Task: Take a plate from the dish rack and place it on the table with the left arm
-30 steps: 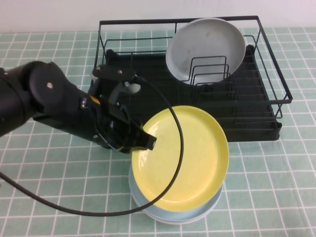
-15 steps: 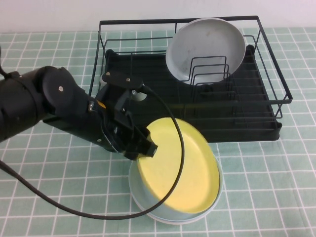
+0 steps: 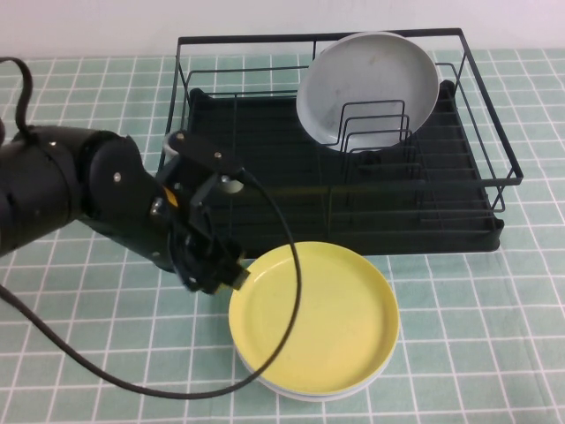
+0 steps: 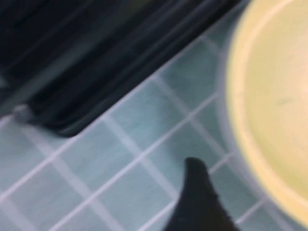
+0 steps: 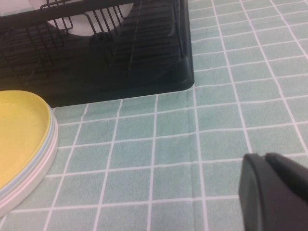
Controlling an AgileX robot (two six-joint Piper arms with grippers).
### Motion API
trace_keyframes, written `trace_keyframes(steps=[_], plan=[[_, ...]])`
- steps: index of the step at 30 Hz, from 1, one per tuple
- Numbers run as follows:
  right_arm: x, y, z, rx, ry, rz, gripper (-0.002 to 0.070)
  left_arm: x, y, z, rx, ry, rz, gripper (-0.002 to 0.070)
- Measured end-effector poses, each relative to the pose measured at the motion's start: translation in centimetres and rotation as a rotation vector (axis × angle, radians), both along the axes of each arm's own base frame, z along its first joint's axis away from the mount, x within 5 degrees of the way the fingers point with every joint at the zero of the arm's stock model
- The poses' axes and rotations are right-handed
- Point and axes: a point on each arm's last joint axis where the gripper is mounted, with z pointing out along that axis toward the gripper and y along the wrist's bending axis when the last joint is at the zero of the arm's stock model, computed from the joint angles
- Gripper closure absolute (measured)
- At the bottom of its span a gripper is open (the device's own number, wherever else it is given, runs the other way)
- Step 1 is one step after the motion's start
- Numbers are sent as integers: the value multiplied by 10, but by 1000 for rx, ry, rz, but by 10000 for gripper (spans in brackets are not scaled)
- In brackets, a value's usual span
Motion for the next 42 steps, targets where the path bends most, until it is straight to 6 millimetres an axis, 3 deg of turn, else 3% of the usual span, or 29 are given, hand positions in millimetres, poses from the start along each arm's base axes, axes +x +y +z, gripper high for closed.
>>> trace_keyframes(steps=[2, 6, 9, 14, 23, 30, 35, 42], plan=[[0, 0, 0, 0, 0, 0, 694, 0, 7, 7, 40, -39, 38, 314], [0, 0, 0, 0, 0, 0, 694, -11, 27, 43, 105, -199, 72, 580], [0, 0, 0, 0, 0, 0, 694, -34, 42, 73, 51, -305, 114, 647], [0, 0, 0, 0, 0, 0, 694, -92, 74, 99, -92, -453, 167, 671], [0, 0, 0, 0, 0, 0, 694, -193, 132, 98, -213, -605, 214, 675], [0, 0, 0, 0, 0, 0, 694, -249, 165, 100, -290, -711, 245, 675], [0, 0, 0, 0, 0, 0, 694, -265, 175, 96, -309, -759, 256, 675], [0, 0, 0, 0, 0, 0, 694, -253, 170, 66, -265, -758, 305, 676]])
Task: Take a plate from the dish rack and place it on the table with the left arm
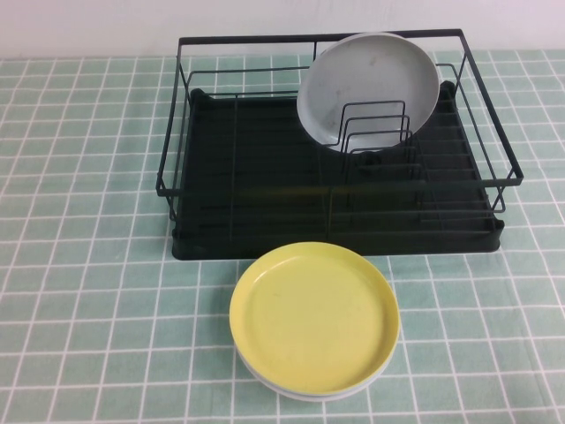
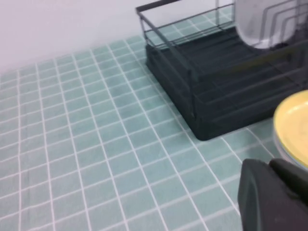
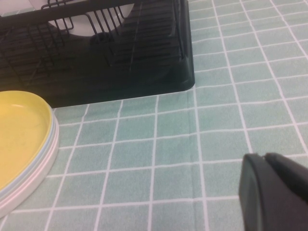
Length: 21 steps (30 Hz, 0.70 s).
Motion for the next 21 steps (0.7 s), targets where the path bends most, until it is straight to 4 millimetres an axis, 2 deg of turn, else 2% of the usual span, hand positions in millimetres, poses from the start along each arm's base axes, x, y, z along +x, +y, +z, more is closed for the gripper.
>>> trace_keyframes(steps=[3, 8, 14, 16, 21], plan=[[0, 0, 0, 0, 0, 0, 694, 7, -5, -21, -46, -78, 32, 676], [0, 0, 0, 0, 0, 0, 694, 20, -10, -70, -97, -193, 91, 676], [0, 0, 0, 0, 0, 0, 694, 28, -12, -125, -181, -49, 162, 677], [0, 0, 0, 0, 0, 0, 694, 29, -12, -135, -190, -16, 172, 677], [0, 0, 0, 0, 0, 0, 694, 28, -12, -141, -201, 33, 175, 678]])
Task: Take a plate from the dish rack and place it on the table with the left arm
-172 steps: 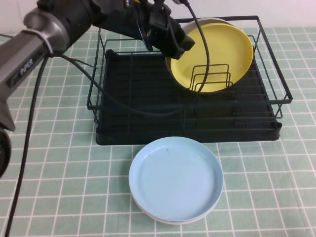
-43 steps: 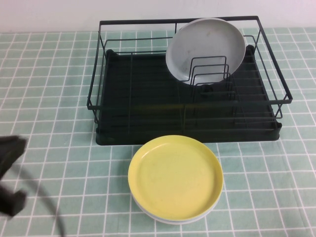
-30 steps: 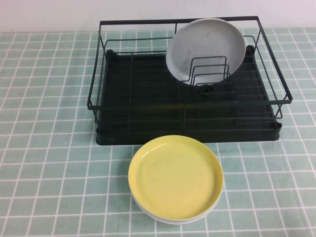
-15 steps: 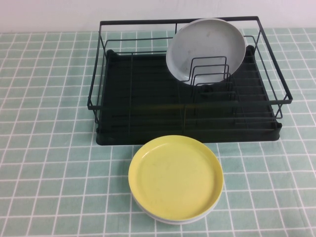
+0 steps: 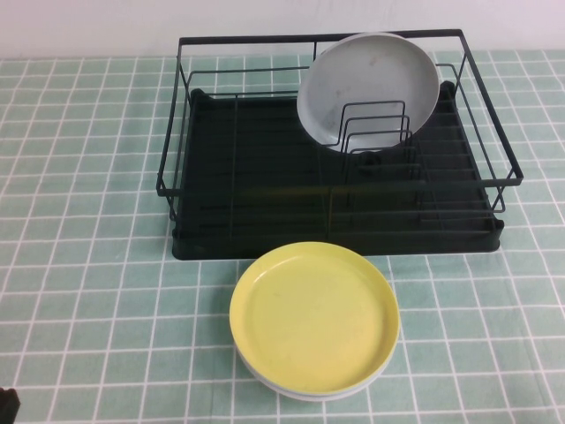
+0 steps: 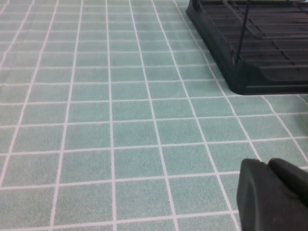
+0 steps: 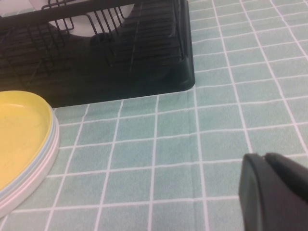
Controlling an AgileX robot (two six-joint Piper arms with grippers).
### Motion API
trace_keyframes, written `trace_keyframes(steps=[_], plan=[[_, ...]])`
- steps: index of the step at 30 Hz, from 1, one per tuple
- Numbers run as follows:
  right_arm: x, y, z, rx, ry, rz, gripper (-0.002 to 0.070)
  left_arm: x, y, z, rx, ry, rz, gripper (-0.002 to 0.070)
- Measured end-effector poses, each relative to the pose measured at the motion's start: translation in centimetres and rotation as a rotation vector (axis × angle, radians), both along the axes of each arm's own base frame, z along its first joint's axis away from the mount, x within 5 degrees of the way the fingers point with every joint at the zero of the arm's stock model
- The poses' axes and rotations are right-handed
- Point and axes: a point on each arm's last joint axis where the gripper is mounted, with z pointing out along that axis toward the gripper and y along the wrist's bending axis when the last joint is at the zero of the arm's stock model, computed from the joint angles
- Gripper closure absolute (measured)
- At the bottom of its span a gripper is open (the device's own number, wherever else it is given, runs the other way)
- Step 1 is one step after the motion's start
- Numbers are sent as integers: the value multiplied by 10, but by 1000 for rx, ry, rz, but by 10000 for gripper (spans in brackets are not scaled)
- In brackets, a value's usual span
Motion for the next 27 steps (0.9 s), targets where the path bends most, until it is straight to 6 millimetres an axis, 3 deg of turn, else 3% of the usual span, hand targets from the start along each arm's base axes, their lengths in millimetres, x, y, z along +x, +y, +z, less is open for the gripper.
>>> trace_keyframes(steps=[27], plan=[[0, 0, 0, 0, 0, 0, 694, 0, -1, 0, -26, 12, 1, 678]])
